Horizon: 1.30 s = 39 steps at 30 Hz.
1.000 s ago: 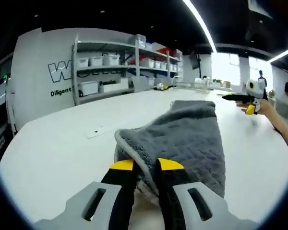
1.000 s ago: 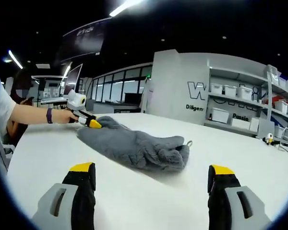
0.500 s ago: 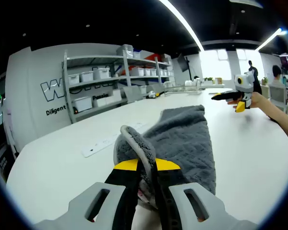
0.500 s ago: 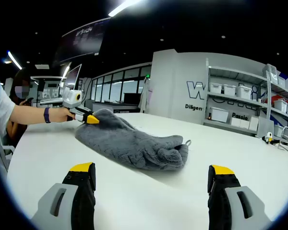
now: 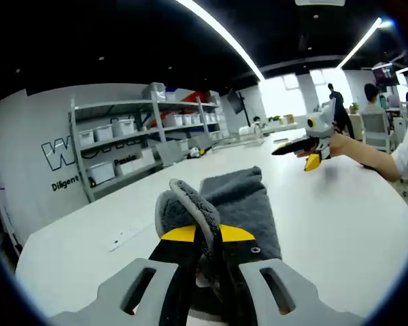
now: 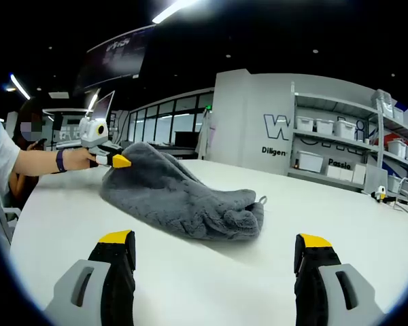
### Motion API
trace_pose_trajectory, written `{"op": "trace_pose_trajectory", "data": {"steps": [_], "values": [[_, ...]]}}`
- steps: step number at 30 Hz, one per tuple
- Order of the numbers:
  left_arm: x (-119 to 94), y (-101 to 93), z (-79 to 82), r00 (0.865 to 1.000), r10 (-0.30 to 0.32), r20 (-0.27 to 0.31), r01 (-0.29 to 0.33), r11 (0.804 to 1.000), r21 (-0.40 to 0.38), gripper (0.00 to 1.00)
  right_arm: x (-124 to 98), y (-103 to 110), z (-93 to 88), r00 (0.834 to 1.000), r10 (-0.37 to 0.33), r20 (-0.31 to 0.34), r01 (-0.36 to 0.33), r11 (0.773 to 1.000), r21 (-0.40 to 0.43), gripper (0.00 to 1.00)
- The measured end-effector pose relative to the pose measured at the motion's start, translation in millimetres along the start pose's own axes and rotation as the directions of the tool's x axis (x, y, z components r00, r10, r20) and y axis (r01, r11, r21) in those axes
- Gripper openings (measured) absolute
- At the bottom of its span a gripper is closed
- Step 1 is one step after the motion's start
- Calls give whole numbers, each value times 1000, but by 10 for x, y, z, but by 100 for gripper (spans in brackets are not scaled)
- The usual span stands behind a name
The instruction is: Open the folded towel by lifting each exposed corner and separating the folded layers until the towel lies flat within the target outline without major curled edges
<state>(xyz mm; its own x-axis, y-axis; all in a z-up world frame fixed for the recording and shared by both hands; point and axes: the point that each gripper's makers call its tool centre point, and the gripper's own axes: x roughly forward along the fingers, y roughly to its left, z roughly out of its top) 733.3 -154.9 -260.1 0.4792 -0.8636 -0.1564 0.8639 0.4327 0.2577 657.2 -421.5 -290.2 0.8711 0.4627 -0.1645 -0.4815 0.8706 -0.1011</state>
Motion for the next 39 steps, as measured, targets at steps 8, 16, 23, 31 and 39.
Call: {"op": "trace_pose_trajectory", "data": {"steps": [8,16,23,31,39], "values": [[15,-221,170,999,-43,12,41,994,97,8,-8,-11,-1,1000,-10,2,10,1000,4,99],[41,-598,299,993,-122,-7,119,954,276,9,-18,-16,-2,1000,-16,5,16,1000,12,99],[30,-939,308,983,-180,-44,182,897,402,9,-28,-21,-5,1000,-22,7,22,1000,18,99],[7,-1262,281,970,-227,-84,237,827,509,9,-38,-18,-15,1000,-25,4,25,1000,18,99],[6,-1561,340,957,-280,-75,274,787,553,9,-60,-30,-21,999,-34,5,34,999,24,99]]}}
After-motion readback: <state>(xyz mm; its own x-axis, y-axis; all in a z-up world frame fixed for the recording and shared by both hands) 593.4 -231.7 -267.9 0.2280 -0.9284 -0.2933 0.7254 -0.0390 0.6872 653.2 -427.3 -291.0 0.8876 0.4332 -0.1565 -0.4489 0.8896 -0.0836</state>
